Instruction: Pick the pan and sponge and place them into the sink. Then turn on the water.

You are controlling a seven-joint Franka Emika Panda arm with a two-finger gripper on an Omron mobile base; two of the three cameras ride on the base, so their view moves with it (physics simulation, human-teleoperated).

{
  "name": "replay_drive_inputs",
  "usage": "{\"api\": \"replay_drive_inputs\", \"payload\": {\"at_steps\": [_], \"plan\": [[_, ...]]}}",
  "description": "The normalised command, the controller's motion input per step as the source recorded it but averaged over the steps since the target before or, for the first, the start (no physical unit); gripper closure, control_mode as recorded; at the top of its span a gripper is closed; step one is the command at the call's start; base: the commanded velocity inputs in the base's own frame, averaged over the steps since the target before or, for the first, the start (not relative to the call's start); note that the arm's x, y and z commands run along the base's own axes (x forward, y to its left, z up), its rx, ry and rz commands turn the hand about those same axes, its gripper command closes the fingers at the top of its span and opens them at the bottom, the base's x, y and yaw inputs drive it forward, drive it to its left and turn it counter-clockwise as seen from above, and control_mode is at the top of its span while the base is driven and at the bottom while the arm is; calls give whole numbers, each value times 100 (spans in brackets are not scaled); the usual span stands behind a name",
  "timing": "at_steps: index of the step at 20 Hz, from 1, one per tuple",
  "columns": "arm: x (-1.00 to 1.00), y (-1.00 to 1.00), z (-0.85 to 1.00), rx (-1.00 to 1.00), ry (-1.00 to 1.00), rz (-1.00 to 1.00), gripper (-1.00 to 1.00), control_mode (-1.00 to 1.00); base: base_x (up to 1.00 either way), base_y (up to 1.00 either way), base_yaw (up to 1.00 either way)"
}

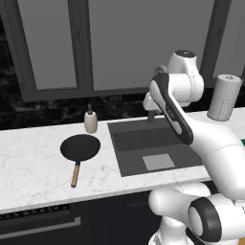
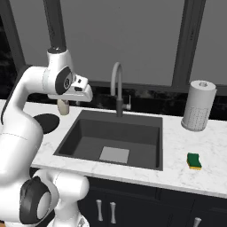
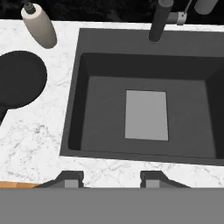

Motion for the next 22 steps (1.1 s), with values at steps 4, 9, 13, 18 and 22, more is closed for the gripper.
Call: {"api": "replay_drive_inputs", "payload": {"at_steps": [4,9,13,18,22], "plan": [[0,13,-9,-1,0,0,-100,-100,0,0,0],[0,56,-19,-4,0,-2,-100,-100,0,0,0],[0,62,-29,0,9,-3,-100,-100,0,0,0],[0,57,-34,0,14,-4,-100,-100,0,0,0],[0,55,-36,0,15,-5,-100,-100,0,0,0]]}}
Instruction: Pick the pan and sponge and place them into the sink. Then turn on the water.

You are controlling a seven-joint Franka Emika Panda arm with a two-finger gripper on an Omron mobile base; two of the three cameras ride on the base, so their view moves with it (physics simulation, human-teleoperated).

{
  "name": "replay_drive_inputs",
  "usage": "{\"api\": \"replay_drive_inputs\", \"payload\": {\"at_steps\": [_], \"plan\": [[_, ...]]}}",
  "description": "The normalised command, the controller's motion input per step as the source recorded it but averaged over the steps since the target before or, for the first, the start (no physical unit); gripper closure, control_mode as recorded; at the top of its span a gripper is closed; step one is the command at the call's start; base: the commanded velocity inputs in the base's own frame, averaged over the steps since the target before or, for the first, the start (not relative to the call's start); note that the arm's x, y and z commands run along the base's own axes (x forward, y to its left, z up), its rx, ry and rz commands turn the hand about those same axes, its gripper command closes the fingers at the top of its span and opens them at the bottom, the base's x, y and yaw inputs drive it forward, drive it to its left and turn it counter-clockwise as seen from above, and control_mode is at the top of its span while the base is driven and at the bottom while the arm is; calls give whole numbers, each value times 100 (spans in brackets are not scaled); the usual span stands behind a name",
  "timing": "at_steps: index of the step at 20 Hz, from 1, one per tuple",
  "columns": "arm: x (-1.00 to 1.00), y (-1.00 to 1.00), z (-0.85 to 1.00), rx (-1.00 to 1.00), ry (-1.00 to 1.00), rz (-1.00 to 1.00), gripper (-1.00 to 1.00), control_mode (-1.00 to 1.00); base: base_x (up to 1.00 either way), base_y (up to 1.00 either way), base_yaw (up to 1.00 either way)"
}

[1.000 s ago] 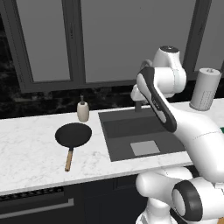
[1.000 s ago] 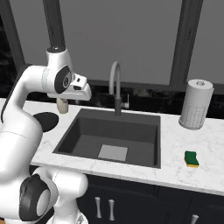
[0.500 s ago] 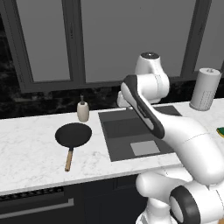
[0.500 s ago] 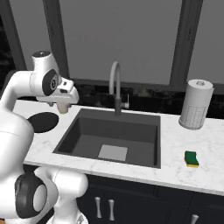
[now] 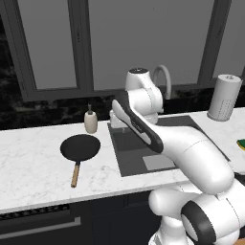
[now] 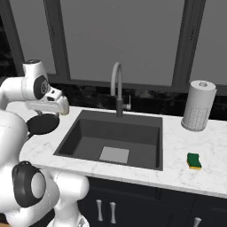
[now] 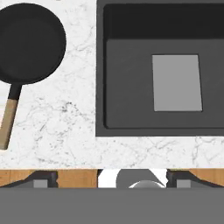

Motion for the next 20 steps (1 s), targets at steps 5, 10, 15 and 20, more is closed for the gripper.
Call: {"api": "replay_drive_inputs", "payload": {"at_steps": [5,10,15,20], "plan": [[0,58,-35,0,15,-5,-100,-100,0,0,0],[0,58,-36,0,15,-4,-100,-100,0,0,0],[0,60,-36,0,14,-5,-100,-100,0,0,0],[0,63,-36,-1,10,-5,-100,-100,0,0,0]]}}
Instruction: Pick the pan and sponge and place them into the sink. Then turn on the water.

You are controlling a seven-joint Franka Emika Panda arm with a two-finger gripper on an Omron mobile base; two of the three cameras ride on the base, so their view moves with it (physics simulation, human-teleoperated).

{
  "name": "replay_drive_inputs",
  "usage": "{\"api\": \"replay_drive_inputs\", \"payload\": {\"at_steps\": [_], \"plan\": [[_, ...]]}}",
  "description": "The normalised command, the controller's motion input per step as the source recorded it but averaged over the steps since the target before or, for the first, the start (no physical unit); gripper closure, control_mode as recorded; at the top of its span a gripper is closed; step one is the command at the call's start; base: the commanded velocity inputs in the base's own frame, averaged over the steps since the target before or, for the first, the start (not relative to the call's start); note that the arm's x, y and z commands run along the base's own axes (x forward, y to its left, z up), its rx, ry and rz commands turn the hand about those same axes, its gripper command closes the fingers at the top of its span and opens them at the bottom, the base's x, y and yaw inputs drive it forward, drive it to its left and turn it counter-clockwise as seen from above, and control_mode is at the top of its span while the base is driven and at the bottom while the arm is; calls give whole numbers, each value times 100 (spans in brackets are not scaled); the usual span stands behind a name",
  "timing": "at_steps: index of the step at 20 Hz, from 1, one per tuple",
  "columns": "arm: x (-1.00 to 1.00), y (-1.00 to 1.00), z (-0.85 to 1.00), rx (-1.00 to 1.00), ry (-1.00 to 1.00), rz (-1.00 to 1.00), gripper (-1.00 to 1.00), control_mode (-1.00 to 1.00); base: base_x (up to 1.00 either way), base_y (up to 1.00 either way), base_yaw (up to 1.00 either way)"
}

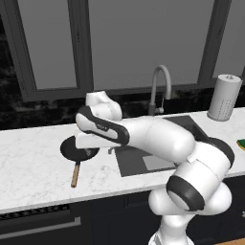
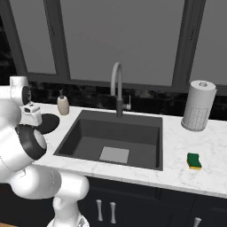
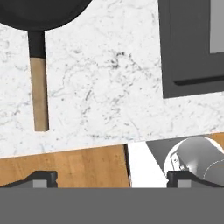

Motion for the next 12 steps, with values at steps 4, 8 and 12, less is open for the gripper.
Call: {"api": "replay_drive_inputs", "payload": {"at_steps": [4,8,12], "plan": [[0,46,-43,-3,8,-1,-100,-100,0,0,0],[0,27,-49,-3,1,0,-100,-100,0,0,0],[0,22,-47,-1,4,0,-100,-100,0,0,0]]}}
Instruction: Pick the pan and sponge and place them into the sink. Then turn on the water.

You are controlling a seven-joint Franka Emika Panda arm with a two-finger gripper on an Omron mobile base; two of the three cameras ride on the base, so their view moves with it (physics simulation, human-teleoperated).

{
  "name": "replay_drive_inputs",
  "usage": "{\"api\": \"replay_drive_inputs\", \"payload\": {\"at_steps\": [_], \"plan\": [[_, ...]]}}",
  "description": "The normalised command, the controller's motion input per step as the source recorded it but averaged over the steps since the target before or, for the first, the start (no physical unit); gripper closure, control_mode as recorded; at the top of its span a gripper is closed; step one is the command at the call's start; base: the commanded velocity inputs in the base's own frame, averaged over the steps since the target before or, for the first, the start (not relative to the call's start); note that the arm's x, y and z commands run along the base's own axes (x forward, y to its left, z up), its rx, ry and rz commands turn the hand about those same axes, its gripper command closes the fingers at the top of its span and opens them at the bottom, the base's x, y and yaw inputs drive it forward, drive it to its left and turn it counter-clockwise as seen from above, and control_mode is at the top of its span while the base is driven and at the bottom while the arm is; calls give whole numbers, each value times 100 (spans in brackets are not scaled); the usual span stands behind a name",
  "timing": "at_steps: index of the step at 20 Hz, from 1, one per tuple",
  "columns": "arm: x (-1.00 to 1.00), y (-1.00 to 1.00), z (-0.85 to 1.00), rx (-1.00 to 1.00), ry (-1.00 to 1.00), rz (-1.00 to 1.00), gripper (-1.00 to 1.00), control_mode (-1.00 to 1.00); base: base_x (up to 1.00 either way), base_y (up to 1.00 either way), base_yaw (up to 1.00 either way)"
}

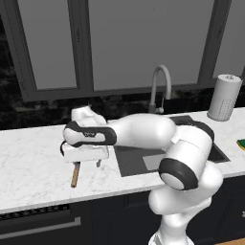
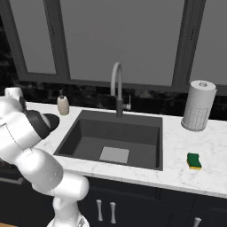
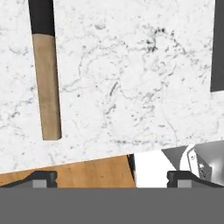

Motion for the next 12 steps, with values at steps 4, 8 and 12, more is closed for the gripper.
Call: {"api": "replay_drive_inputs", "payload": {"at_steps": [4,8,12], "plan": [[3,44,-45,-1,5,0,-100,-100,0,0,0],[14,47,-37,-2,3,0,-100,-100,0,0,0],[15,22,-27,-3,1,0,-100,-100,0,0,0]]}}
